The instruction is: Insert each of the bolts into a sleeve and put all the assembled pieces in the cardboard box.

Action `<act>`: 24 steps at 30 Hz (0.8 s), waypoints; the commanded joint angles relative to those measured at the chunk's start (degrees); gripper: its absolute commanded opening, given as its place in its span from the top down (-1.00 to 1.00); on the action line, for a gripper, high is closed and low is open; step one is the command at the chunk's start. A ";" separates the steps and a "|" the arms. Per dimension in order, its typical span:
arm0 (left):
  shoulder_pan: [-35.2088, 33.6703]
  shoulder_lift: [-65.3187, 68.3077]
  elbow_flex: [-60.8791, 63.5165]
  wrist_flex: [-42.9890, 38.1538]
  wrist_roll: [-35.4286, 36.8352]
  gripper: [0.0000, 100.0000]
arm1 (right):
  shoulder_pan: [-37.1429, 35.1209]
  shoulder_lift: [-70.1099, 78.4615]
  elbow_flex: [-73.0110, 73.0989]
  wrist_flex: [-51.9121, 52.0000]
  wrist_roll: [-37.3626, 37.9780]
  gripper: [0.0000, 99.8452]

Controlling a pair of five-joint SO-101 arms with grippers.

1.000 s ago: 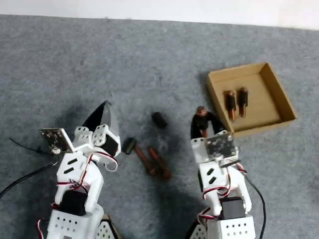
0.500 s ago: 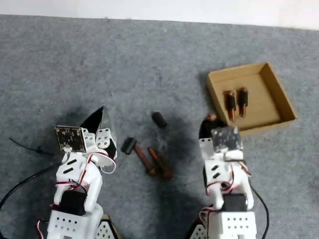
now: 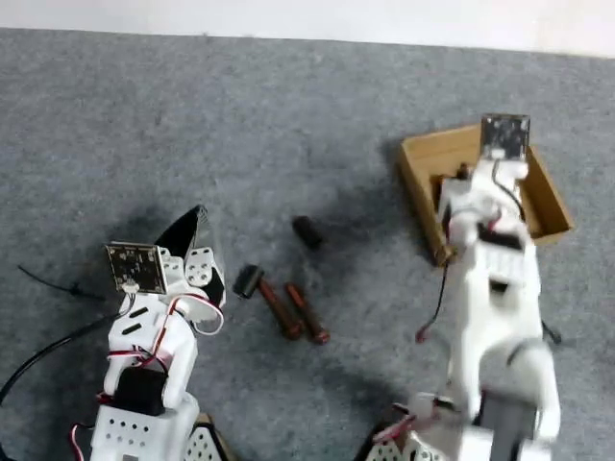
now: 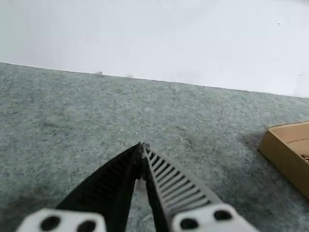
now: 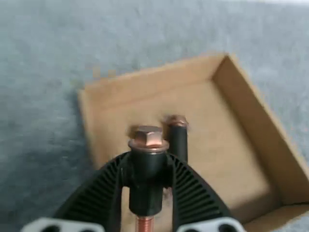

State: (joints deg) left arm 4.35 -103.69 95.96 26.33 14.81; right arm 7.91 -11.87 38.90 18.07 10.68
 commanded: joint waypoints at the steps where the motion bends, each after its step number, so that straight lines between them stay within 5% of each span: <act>1: -0.40 -0.75 1.27 0.09 -1.41 0.99 | 3.65 10.77 -15.08 2.95 -0.53 0.99; 9: -0.31 -0.75 1.27 0.09 -1.41 0.99 | 9.01 26.77 -34.24 12.00 -0.18 0.99; 17: -0.31 -0.75 1.27 0.09 -1.41 0.99 | 6.90 29.85 -38.11 13.32 -0.53 0.98; 24: -0.31 -0.75 1.27 0.09 -1.41 0.98 | 3.30 33.80 -36.97 16.48 2.02 0.47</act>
State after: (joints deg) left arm 4.35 -103.69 95.96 26.33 14.81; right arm 13.19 22.68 4.26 33.27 10.68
